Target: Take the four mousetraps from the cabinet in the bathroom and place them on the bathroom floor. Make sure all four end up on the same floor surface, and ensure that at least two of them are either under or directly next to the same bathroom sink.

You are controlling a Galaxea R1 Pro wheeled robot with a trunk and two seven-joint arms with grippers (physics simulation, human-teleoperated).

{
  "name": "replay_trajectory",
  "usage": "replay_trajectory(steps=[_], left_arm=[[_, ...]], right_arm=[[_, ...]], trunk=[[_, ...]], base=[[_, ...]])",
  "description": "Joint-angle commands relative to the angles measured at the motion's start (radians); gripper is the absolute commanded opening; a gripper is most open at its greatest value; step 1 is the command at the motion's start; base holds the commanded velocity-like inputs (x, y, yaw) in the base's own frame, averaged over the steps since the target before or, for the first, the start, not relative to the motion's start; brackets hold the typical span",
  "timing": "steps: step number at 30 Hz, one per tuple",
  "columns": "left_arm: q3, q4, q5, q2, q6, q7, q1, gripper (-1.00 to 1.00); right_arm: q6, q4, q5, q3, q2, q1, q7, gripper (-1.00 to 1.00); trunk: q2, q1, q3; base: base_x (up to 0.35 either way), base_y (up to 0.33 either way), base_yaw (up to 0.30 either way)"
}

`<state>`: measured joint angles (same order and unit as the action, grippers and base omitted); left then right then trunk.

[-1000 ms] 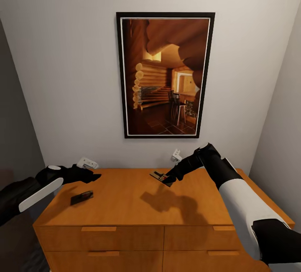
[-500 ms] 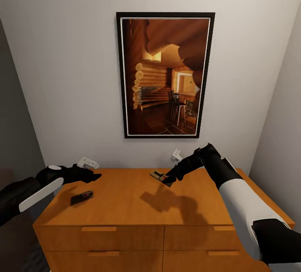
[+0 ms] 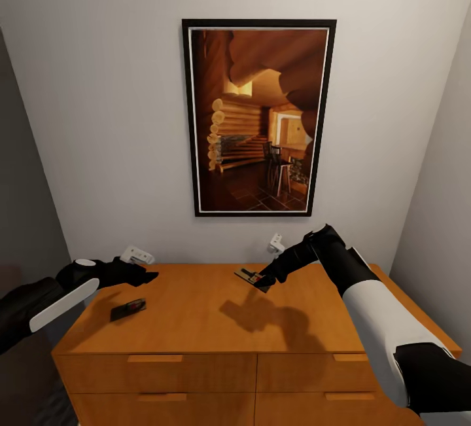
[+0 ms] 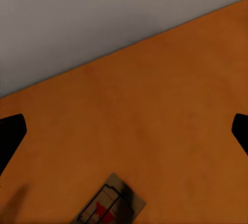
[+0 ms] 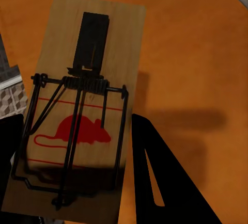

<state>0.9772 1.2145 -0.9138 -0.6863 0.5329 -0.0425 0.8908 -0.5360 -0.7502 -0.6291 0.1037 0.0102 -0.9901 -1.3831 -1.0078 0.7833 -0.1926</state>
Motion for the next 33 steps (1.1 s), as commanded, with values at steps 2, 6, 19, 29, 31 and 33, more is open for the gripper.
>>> replay_trajectory(steps=[2,6,19,29,31,33], left_arm=[[0.003,0.000,-0.007,-0.001,0.001,-0.005,0.002,1.00],[0.003,-0.001,-0.008,-0.001,0.000,-0.004,0.002,1.00],[0.003,-0.001,-0.008,0.008,-0.001,-0.005,0.002,1.00],[0.003,-0.001,-0.008,0.009,-0.001,-0.004,0.002,1.00],[0.003,-0.001,-0.008,0.010,-0.001,-0.004,0.002,1.00],[0.003,-0.001,-0.008,0.011,-0.001,-0.004,0.002,1.00]], right_arm=[[-0.016,-0.001,-0.001,0.002,0.001,-0.001,-0.005,-1.00],[-0.016,-0.001,-0.001,0.002,0.001,-0.001,-0.005,-1.00],[-0.015,-0.001,-0.003,0.002,0.001,-0.001,-0.005,-1.00],[-0.016,-0.001,-0.002,0.002,0.001,-0.001,-0.005,-1.00],[-0.016,-0.001,-0.002,0.002,0.001,-0.001,-0.005,-1.00],[-0.016,-0.001,-0.002,0.002,0.001,-0.001,-0.005,-1.00]], trunk=[[-0.001,0.000,-0.002],[-0.001,0.000,-0.002],[-0.001,0.000,-0.002],[-0.001,0.000,-0.002],[-0.001,0.000,-0.002],[-0.001,0.000,-0.002]], base=[[0.000,0.057,0.000],[0.000,0.171,0.000],[0.000,0.046,0.000],[0.000,0.095,0.000],[0.000,0.009,0.000],[0.000,0.005,0.000]])
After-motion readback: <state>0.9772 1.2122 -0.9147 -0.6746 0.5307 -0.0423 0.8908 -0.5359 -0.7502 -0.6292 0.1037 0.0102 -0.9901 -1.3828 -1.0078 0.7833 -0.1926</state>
